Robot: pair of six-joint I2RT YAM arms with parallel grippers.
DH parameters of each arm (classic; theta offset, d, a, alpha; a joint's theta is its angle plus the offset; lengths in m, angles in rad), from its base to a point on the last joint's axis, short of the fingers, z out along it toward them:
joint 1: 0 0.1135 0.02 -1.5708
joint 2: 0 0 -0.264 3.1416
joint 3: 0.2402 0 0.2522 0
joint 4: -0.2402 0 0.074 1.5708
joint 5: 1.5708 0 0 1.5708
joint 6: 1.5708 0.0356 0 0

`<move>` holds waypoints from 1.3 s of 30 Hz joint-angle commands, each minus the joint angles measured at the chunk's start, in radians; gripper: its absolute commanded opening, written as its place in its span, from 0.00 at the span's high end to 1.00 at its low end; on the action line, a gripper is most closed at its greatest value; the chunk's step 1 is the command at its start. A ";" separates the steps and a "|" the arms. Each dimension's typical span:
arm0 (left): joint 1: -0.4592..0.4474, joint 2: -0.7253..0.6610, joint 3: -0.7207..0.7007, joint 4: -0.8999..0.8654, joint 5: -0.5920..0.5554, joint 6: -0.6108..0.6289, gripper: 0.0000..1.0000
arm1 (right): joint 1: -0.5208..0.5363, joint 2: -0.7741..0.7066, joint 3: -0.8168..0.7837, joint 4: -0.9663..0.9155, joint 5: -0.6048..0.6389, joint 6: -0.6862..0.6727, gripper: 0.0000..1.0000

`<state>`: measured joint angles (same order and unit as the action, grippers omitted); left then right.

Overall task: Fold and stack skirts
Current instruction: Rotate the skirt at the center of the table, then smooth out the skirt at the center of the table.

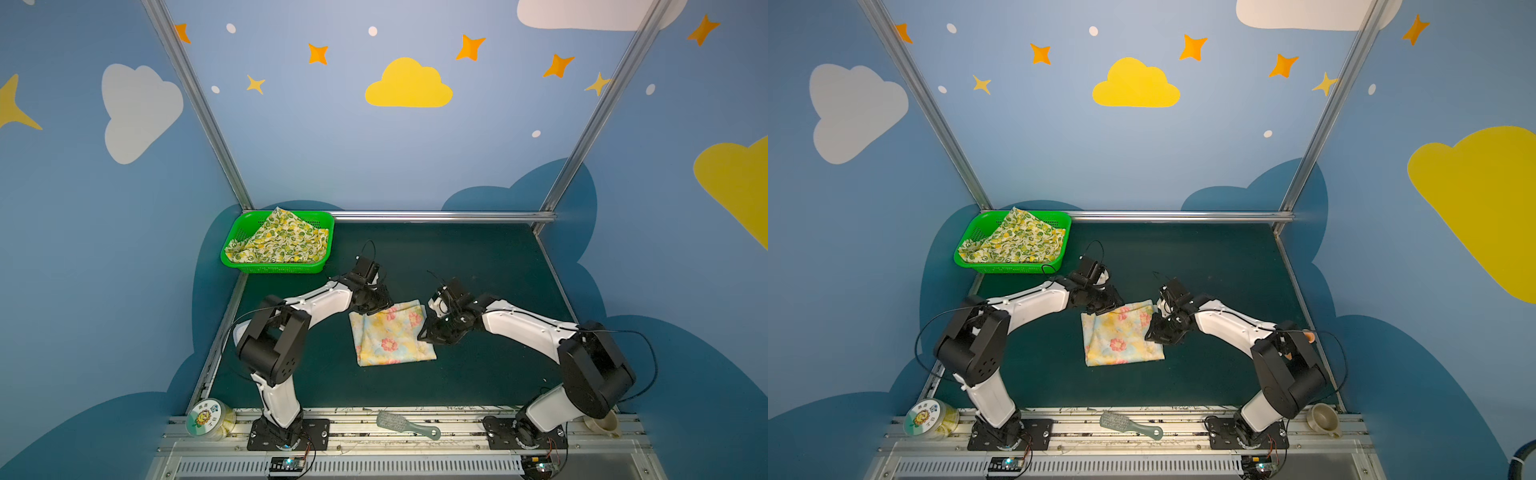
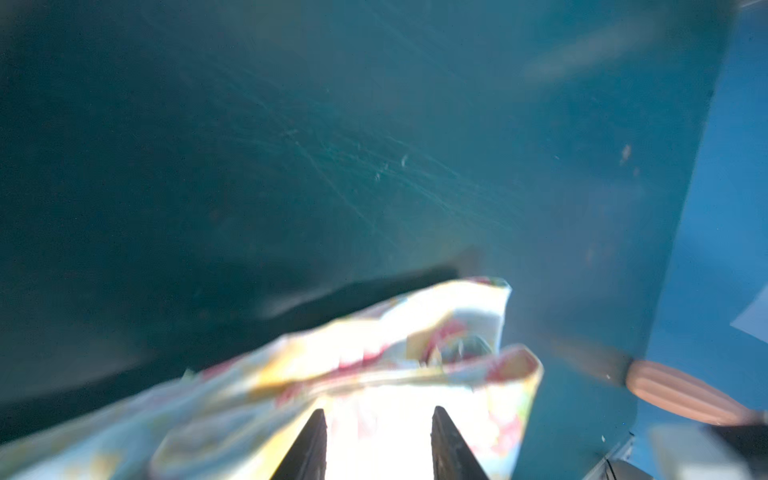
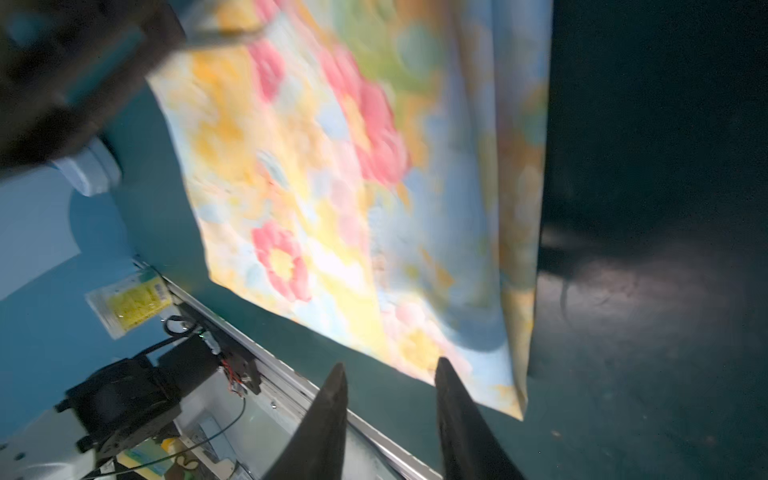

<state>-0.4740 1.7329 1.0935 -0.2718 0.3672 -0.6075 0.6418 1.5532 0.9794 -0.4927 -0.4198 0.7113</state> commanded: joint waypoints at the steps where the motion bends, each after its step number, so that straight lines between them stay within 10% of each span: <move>1: 0.029 -0.083 -0.049 -0.025 0.028 -0.003 0.53 | -0.046 0.010 0.084 -0.074 -0.010 -0.088 0.59; 20: 0.121 -0.055 -0.169 0.043 0.065 -0.031 0.44 | -0.125 0.319 0.281 -0.054 -0.045 -0.187 0.62; 39: 0.126 -0.134 -0.223 0.076 0.029 -0.054 0.96 | -0.101 0.321 0.355 -0.070 -0.053 -0.217 1.00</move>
<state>-0.3538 1.6733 0.8959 -0.1970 0.4301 -0.6544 0.5251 1.9038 1.2961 -0.5392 -0.4793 0.5152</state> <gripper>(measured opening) 0.053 0.047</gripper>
